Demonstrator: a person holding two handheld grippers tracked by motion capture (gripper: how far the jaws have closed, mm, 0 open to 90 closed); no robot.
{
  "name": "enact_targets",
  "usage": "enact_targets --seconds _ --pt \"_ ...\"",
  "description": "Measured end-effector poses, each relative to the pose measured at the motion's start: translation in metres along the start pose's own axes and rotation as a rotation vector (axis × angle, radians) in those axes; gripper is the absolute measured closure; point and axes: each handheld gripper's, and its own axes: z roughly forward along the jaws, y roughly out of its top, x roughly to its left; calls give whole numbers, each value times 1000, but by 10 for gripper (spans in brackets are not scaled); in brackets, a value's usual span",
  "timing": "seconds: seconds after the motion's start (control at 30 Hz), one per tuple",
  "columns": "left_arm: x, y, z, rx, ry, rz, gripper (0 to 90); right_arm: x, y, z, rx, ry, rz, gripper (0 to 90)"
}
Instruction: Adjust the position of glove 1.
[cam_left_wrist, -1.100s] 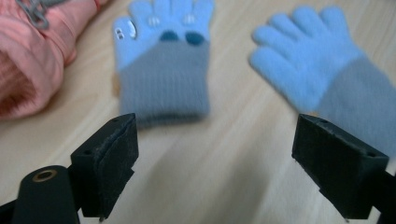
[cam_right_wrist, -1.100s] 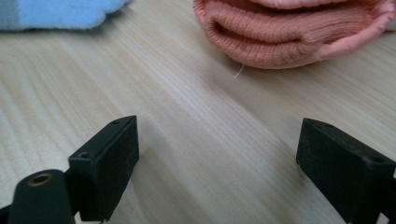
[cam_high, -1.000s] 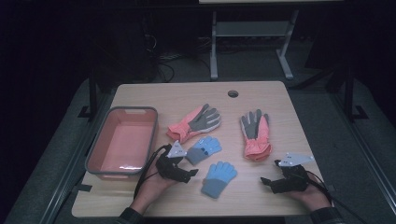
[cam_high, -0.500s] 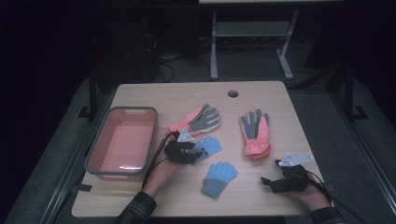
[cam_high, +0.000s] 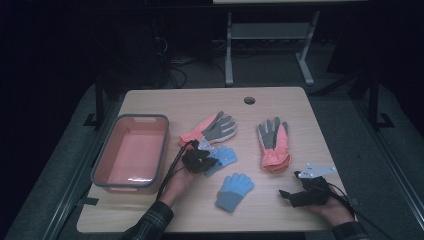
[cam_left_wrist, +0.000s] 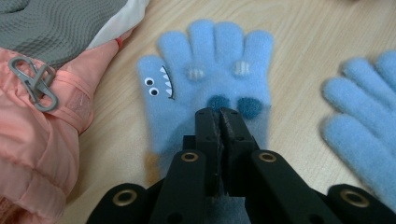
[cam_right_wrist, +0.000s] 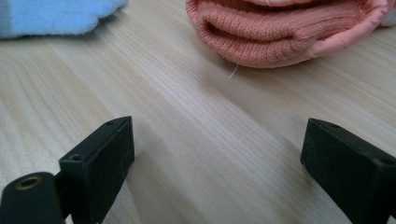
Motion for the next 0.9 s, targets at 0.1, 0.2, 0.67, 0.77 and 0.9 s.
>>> enact_targets --seconds 0.1,0.2,0.67,0.77,0.9 --pt "-1 2 -6 -28 -22 -31 880 0 0 0 0 0 -1 94" --pt "-4 4 -12 -45 -39 -35 881 0 0 0 0 0 -3 95" --pt "-20 9 -38 -93 -100 -29 884 40 29 2 -49 172 -127 869" --pt "-21 10 -39 -99 -113 -39 884 52 38 12 -42 243 -140 900" --pt "-21 10 -41 -105 -115 -34 884 69 48 25 -44 328 -175 900"
